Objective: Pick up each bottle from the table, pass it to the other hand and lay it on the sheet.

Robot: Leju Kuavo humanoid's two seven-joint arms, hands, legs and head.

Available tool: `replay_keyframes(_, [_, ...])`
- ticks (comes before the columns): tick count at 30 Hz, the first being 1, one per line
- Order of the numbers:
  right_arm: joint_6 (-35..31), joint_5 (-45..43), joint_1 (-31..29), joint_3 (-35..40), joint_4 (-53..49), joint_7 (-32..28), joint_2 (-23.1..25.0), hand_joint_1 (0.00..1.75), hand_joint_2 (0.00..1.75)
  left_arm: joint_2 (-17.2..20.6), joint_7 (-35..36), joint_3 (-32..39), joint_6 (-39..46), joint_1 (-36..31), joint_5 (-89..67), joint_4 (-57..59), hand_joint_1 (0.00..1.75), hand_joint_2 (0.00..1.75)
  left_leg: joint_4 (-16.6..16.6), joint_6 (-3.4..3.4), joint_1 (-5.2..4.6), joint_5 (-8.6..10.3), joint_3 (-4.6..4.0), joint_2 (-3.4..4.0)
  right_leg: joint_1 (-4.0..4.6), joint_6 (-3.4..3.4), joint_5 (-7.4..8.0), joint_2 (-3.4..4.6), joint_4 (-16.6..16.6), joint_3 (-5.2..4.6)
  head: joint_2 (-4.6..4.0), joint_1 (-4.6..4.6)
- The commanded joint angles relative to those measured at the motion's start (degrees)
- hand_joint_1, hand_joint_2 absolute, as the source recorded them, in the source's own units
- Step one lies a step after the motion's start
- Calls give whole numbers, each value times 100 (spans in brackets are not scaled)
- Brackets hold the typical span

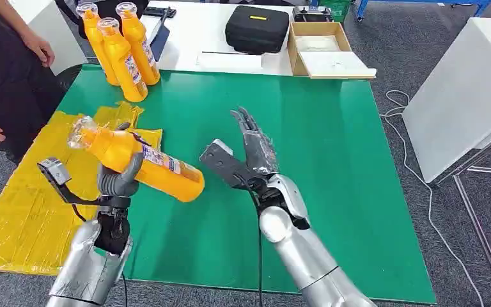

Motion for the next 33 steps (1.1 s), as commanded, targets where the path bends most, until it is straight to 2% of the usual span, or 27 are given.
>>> replay_keyframes(1, [-50, -205, 289, -49, -376, -60, -633, 0, 0, 469, -220, 735, 1751, -1372, -2413, 920, 175, 175, 3, -15, 9, 1, 10, -25, 9, -9, -7, -29, 1, 20, 0, 0])
replay_keyframes(8, [-54, -212, 256, -32, -358, -59, -608, 0, 0, 408, -294, 737, 1726, -1306, -2457, 937, 175, 175, -2, -15, 1, -8, 33, -9, 1, -8, -14, -18, 1, 39, 0, -2])
replay_keyframes(9, [-41, -212, 234, -5, -339, -61, -613, 0, 0, 417, -300, 728, 1936, -1298, -2632, 924, 175, 175, 1, -19, 2, -14, 44, -11, 1, -10, -21, -23, 3, 52, 0, -2])
replay_keyframes(10, [-44, -298, 234, 14, -301, -73, -640, 0, 0, 590, -233, 707, 2362, -1484, -3097, 1234, 175, 175, 0, -13, 2, -8, 34, -9, 1, -7, -16, -18, 2, 41, 0, 0])
replay_keyframes(11, [-53, -359, 229, 32, -258, -116, -657, 0, 0, 715, -219, 783, 2414, -1639, -3164, 1498, 175, 175, -2, -11, 1, -4, 26, -1, 1, -7, -9, -9, 1, 30, 0, -2])
replay_keyframes(12, [-59, -419, 195, 93, -168, -148, -679, 0, 0, 978, -318, 736, 2817, -1887, -3666, 2004, 175, 175, 3, -17, 4, -10, 36, -1, 4, -11, -15, -11, 4, 43, 0, 0])
replay_keyframes(15, [-92, -558, 237, 149, -85, -264, -688, 0, 0, 1424, -650, 604, 3874, -2279, -4823, 3001, 175, 175, 1, -18, 3, -4, 32, -2, 4, -13, -10, -10, 6, 36, 0, 2])
replay_keyframes(16, [-80, -577, 280, 153, -109, -278, -659, 0, 0, 1536, -559, 536, 4476, -2349, -5819, 3200, 175, 175, -3, -16, 3, 1, 26, 2, 4, -12, -4, -5, 2, 29, 0, 0])
replay_keyframes(18, [-46, -560, 309, 198, -193, -267, -622, 0, 0, 1188, -240, 1557, 4476, -2200, -7991, 2926, 175, 175, -5, -17, 3, -4, 35, 13, 3, -13, -5, 5, 1, 33, 0, -2])
replay_keyframes(21, [-22, -614, 203, 287, -78, -222, -696, 0, 0, 927, -83, 2060, 4476, -2038, -9629, 2757, 175, 175, -3, -17, 3, -8, 37, 15, 2, -11, -9, 5, 0, 36, 0, -2])
replay_keyframes(23, [-17, -704, 157, 304, 9, -266, -733, 0, 0, 880, -111, 2172, 4476, -1954, -9911, 2871, 175, 175, -7, -9, -2, 2, 24, 3, -4, -5, -5, -3, 0, 24, 0, -2])
replay_keyframes(27, [-63, -892, 16, 391, 327, -469, -809, 0, 0, 792, 554, 1599, 4476, -1460, -10856, 2885, 175, 175, -13, -8, -3, 0, 36, 14, -6, -4, -4, 5, -7, 36, 0, 0])
replay_keyframes(28, [-58, -916, -4, 425, 361, -490, -829, 0, 0, 684, 227, 2071, 4476, -1476, -11148, 3036, 175, 175, -16, -15, -5, -10, 62, 17, -7, -7, -13, 6, -10, 61, 0, -2])
replay_keyframes(29, [-58, -916, -4, 425, 361, -490, -829, 0, 0, 684, 227, 2071, 4476, -1476, -11148, 3036, 175, 175, -15, -6, -12, 2, 31, 6, -10, -2, -5, 1, -4, 30, 0, -2])
replay_keyframes(30, [-32, -927, 0, 401, 376, -527, -825, 0, 0, 690, 696, 1562, 4476, -1357, -11105, 3062, 175, 175, -13, -7, -10, 0, 33, 9, -7, -4, -5, 4, -5, 32, 0, -2])
replay_keyframes(33, [-4, -942, -47, 469, 437, -551, -835, 0, 0, 783, 943, 1254, 4476, -1270, -11096, 3030, 175, 175, -8, -9, -8, 1, 30, -14, -3, -4, -11, -20, -4, 37, 0, 2])
